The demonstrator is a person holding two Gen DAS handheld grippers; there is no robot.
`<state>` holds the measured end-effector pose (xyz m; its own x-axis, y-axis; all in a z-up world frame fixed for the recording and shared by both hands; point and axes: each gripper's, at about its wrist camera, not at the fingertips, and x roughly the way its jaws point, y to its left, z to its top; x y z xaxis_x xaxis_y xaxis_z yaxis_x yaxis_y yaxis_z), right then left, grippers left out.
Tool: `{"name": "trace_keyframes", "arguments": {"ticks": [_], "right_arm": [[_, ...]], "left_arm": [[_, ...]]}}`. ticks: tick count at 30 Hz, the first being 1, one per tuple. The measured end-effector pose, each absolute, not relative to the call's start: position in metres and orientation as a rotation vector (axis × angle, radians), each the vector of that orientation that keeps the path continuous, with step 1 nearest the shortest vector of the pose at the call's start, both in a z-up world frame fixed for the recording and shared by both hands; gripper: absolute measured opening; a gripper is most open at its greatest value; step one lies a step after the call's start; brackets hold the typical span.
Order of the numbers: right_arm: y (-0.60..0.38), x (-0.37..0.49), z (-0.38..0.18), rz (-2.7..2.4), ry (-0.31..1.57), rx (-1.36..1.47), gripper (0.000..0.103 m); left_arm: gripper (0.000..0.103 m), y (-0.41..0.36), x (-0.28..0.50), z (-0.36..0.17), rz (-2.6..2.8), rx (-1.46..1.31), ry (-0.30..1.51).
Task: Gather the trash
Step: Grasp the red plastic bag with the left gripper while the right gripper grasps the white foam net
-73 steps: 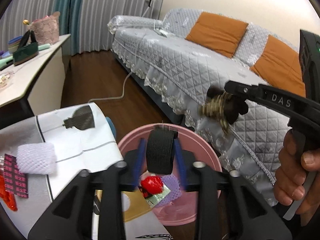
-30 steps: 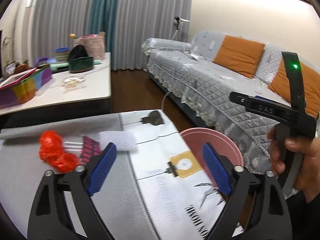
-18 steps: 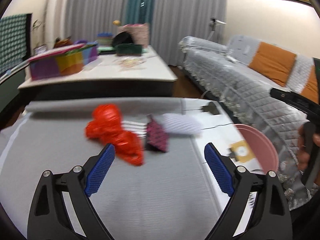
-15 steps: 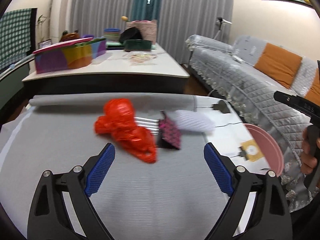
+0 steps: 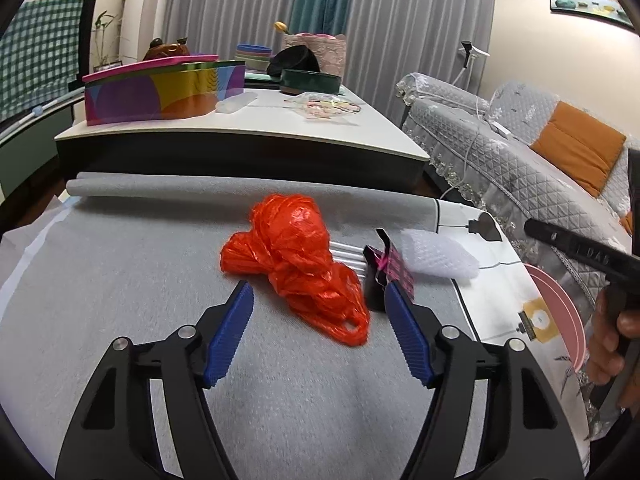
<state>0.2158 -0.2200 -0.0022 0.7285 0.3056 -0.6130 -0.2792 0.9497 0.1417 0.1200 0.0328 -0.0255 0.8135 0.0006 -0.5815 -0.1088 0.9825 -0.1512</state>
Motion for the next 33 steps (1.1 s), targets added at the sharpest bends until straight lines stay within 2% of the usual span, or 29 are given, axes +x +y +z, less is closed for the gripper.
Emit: {"name": "trace_keyframes", "arguments": {"ticks": [13,19,23,25,28,33], "right_arm": [[-0.188,0.254,-0.044,0.418,0.81,0.056,0.061],[-0.179,0.261,-0.056,0.442,0.848,0.049,0.06],[-0.173,0.261,-0.057,0.473,0.861,0.033,0.043],[-0.171,0.26,-0.057,0.484,0.865,0.023,0.03],[-0.171,0.258,-0.055,0.495,0.859,0.013,0.02],[-0.174,0.25,-0.044,0.5,0.823,0.0,0.015]], "left_arm": [[0.065,0.041,0.154,-0.043,0.086,-0.223,0.644],[0.055,0.043,0.162,-0.046,0.092,-0.233,0.659],[0.043,0.043,0.165,-0.048,0.089,-0.234,0.667],[0.043,0.044,0.164,-0.048,0.089,-0.237,0.668],[0.041,0.044,0.163,-0.046,0.09,-0.237,0.664],[0.039,0.043,0.157,-0.038,0.092,-0.23,0.645]]}}
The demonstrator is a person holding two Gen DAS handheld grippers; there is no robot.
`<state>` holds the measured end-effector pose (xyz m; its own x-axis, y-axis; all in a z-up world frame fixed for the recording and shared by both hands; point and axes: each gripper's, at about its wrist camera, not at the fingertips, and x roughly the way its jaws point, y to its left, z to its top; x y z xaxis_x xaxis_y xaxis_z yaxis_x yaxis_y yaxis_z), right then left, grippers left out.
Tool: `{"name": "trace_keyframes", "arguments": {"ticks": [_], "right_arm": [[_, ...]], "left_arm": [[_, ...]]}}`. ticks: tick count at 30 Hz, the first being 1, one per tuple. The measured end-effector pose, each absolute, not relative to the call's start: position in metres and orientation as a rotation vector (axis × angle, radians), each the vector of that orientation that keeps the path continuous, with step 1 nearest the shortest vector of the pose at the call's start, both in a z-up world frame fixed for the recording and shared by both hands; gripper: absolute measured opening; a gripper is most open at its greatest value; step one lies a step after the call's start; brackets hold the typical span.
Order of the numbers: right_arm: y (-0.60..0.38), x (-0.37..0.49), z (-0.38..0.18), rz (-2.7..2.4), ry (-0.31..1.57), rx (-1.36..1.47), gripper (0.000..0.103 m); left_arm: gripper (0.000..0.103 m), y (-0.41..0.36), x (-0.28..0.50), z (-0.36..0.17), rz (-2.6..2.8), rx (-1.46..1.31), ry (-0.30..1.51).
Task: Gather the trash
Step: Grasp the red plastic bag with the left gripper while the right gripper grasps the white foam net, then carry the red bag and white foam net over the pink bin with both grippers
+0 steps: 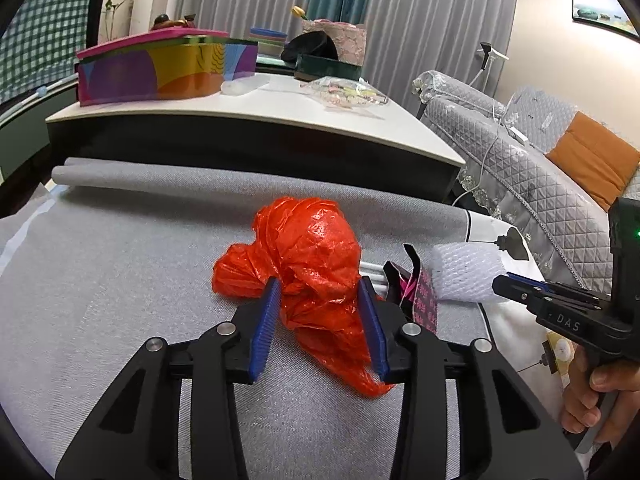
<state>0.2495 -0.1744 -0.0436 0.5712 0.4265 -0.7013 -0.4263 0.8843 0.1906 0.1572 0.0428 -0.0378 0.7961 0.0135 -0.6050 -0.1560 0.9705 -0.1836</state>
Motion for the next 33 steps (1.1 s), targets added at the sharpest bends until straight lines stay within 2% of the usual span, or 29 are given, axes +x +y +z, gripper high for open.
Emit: {"name": "trace_keyframes", "arguments": {"ticks": [33], "right_arm": [[-0.26,0.156,0.032,0.381,0.633,0.033,0.015]], "left_arm": [[0.038,-0.006,0.088,0.012,-0.006,-0.147,0.546]]}}
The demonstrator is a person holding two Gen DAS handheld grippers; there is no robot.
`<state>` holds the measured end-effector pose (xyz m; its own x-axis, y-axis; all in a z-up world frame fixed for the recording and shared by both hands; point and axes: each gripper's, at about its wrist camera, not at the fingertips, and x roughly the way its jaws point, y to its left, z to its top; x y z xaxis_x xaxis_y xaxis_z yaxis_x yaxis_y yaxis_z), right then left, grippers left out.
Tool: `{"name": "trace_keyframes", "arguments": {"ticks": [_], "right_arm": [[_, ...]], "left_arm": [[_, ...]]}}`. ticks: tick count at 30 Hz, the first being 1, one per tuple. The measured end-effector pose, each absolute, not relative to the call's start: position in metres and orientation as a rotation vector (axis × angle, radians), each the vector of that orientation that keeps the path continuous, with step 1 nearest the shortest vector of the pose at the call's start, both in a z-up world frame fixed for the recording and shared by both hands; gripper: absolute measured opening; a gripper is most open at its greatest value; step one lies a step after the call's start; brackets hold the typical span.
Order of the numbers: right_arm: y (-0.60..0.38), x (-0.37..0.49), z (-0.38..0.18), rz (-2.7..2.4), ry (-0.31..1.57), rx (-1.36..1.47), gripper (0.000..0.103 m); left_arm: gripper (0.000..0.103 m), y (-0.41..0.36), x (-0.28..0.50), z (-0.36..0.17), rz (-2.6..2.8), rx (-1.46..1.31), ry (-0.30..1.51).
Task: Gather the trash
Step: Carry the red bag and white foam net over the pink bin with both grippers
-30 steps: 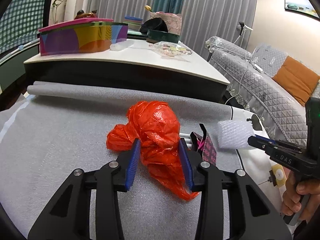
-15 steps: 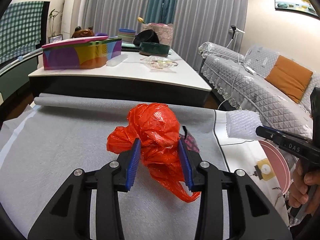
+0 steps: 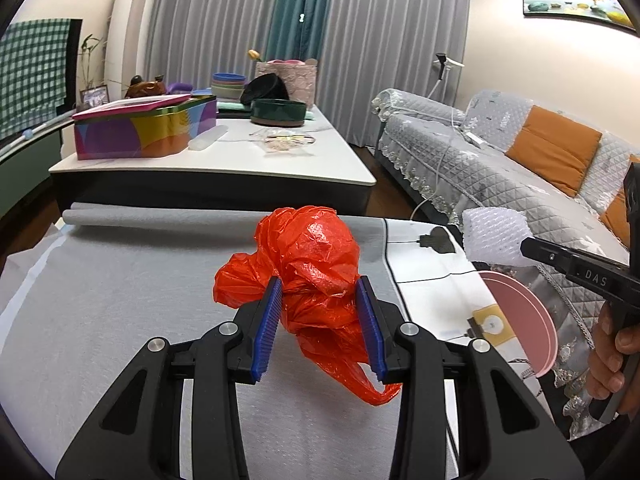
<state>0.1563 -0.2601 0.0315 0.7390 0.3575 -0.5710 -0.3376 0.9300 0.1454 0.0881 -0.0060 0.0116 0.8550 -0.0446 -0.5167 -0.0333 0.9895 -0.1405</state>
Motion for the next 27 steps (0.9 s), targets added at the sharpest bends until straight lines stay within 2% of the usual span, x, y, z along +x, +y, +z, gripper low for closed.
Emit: {"name": "trace_keyframes", "arguments": {"ticks": [27], "right_arm": [[-0.32,0.133,0.046,0.284,0.601,0.076,0.015]], "left_arm": [[0.038,-0.062,0.085,0.021,-0.101,-0.094,0.54]]}}
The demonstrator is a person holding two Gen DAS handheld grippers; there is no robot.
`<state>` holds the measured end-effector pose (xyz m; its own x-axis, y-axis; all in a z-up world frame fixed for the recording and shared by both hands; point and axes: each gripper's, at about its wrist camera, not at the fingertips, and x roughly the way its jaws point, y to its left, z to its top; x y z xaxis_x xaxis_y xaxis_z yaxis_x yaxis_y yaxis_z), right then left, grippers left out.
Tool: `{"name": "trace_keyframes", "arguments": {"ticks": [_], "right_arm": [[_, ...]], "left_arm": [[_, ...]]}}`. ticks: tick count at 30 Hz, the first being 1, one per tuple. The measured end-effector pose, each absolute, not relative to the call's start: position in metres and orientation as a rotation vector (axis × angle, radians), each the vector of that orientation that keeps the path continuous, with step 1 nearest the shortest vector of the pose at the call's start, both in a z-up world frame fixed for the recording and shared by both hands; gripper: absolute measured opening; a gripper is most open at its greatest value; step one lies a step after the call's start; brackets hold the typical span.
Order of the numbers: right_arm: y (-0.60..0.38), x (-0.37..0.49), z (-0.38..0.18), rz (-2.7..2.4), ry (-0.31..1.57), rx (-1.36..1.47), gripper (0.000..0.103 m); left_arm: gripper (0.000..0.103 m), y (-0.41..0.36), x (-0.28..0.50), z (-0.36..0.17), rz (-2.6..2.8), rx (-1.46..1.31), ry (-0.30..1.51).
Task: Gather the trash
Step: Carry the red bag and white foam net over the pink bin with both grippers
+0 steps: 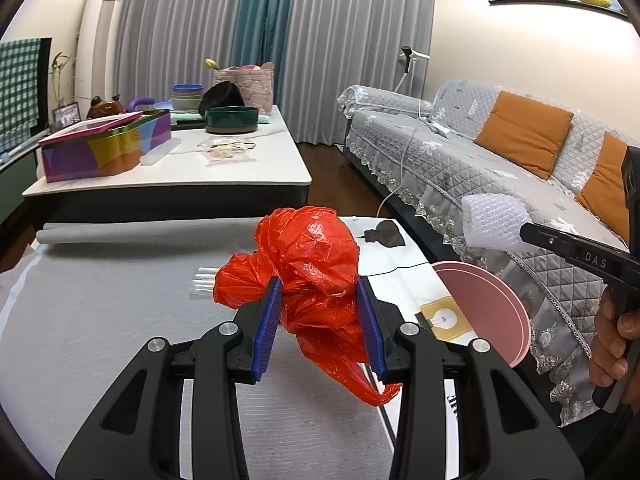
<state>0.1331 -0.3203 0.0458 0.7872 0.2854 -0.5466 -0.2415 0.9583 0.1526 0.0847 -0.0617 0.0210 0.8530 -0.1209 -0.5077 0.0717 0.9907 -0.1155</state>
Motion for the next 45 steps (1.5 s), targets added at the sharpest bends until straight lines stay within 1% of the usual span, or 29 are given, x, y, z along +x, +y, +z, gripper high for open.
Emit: {"name": "trace_keyframes", "arguments": {"ticks": [22,45], "right_arm": [[-0.373,0.143,0.057,0.148,0.572,0.128,0.015],[-0.417,0.173,0.047,0.055,0.585,0.171,0.015]], "left_arm": [[0.038,-0.108,0.098,0.024,-0.194,-0.063,0.564],[0.038,-0.184,0.15,0.019,-0.306,-0.011,0.591]]}}
